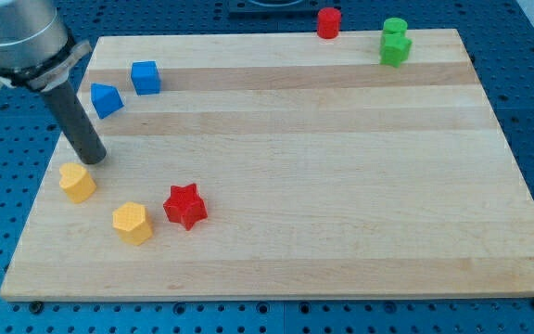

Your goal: Push the yellow hexagon into the yellow heart

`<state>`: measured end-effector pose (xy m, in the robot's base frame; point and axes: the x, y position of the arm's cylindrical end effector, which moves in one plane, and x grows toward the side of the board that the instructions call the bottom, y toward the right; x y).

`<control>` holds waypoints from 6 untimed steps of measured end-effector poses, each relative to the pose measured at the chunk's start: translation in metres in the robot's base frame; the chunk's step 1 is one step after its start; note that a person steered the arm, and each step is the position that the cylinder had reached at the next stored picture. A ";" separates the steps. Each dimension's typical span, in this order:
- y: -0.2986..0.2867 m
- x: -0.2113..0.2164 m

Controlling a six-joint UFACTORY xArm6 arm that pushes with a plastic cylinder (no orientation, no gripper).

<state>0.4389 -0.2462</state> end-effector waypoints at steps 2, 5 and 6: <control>0.008 0.066; 0.114 0.111; 0.075 0.128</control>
